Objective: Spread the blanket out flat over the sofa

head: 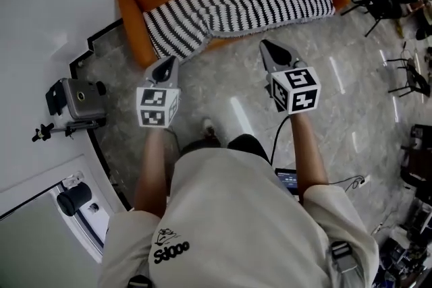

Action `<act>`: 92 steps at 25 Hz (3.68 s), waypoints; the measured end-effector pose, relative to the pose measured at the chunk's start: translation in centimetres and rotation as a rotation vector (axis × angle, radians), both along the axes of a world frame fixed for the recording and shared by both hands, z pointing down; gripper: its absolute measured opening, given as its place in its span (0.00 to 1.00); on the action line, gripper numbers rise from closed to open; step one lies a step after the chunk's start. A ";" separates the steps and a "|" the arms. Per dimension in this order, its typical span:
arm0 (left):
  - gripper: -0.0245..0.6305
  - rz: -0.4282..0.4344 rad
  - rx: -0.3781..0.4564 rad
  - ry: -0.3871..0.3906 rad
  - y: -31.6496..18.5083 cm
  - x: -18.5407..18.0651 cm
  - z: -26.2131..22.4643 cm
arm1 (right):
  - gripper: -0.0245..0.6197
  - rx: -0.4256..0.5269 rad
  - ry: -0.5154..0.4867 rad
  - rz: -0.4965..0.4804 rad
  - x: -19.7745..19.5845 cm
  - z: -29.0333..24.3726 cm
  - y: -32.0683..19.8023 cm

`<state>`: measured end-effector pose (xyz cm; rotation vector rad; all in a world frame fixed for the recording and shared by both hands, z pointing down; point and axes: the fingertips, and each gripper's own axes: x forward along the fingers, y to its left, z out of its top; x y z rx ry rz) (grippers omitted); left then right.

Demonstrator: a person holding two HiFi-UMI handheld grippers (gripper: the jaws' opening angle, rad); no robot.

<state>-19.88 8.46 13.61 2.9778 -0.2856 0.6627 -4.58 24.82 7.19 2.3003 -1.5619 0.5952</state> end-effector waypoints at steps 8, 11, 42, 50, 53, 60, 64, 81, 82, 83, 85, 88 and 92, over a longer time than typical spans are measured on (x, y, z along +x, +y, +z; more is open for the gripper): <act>0.05 0.000 -0.053 -0.042 -1.3 2.5 3.3 | 0.04 -0.035 -0.047 0.013 2.7 3.3 -2.8; 0.05 -0.016 -0.076 -0.060 -2.4 3.9 5.0 | 0.04 -0.048 -0.067 -0.002 4.2 5.3 -4.6; 0.11 -0.420 -0.317 -0.312 -13.0 15.9 35.2 | 0.18 -0.270 -0.363 -0.212 20.7 37.3 -18.5; 0.14 -0.515 -0.368 -0.361 -14.2 12.3 45.5 | 0.19 -0.336 -0.394 -0.238 19.2 48.9 -21.2; 0.16 -0.532 -0.391 -0.382 -14.4 11.0 49.5 | 0.19 -0.359 -0.396 -0.235 18.8 52.8 -22.0; 0.23 -0.571 -0.442 -0.422 -15.5 7.4 58.3 | 0.21 -0.356 -0.406 -0.313 14.8 59.8 -25.0; 0.29 -0.613 -0.473 -0.435 -15.9 7.4 61.7 | 0.22 -0.366 -0.405 -0.299 15.2 62.4 -25.4; 0.19 -0.682 -0.439 -0.444 -19.2 6.7 65.5 | 0.12 -0.499 -0.342 -0.222 16.0 69.1 -25.6; 0.15 -0.686 -0.441 -0.437 -19.3 6.7 65.2 | 0.11 -0.508 -0.334 -0.223 15.9 68.9 -25.6; 0.08 -0.690 -0.442 -0.430 -19.4 6.7 65.0 | 0.10 -0.516 -0.328 -0.226 15.8 68.6 -25.6; 0.07 -0.697 -0.446 -0.424 -19.5 6.6 64.7 | 0.07 -0.529 -0.318 -0.233 15.4 68.4 -25.5; 0.07 -0.709 -0.444 -0.430 -20.1 6.0 64.5 | 0.07 -0.538 -0.329 -0.228 14.6 68.5 -25.2; 0.07 -0.720 -0.463 -0.455 -20.6 5.0 62.0 | 0.07 -0.585 -0.359 -0.204 13.5 65.9 -24.1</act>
